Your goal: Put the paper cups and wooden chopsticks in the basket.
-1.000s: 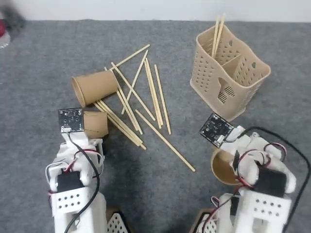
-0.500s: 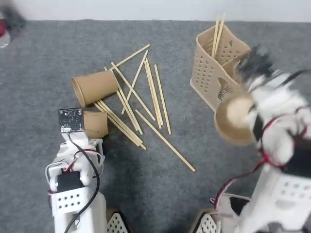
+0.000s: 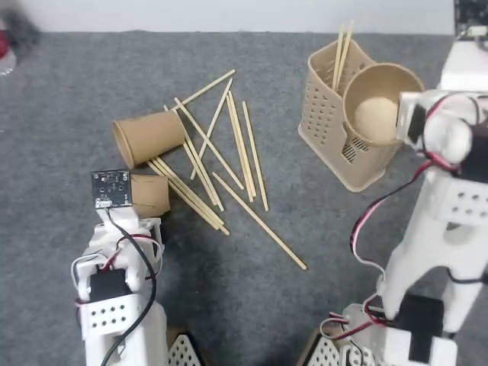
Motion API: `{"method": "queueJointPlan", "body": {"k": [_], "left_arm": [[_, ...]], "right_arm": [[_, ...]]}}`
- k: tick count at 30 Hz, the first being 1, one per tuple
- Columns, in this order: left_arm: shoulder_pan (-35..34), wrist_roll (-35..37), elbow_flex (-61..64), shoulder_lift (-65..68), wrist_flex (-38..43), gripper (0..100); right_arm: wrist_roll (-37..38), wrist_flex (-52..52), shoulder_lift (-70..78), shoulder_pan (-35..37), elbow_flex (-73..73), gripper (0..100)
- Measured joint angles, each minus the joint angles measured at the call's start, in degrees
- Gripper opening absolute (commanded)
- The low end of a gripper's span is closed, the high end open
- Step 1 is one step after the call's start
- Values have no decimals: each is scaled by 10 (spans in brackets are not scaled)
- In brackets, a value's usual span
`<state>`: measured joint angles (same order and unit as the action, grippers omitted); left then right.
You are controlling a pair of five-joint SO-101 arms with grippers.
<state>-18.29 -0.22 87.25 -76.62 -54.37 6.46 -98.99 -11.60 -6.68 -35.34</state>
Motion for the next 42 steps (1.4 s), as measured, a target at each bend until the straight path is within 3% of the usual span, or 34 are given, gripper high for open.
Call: {"method": "queueJointPlan", "body": {"k": [9, 27, 29, 34, 42], "left_arm": [[0, 0, 0, 0, 0, 274], [0, 0, 0, 0, 0, 274], [0, 0, 0, 0, 0, 274], [0, 0, 0, 0, 0, 275], [0, 0, 0, 0, 0, 275]], "right_arm": [[-37, 14, -1, -28, -94, 8], [-46, 14, 145, -32, -96, 9], [-55, 14, 156, -32, -96, 39], [-56, 2, 186, -32, -96, 287], [-35, -9, 164, -35, -143, 232]]}}
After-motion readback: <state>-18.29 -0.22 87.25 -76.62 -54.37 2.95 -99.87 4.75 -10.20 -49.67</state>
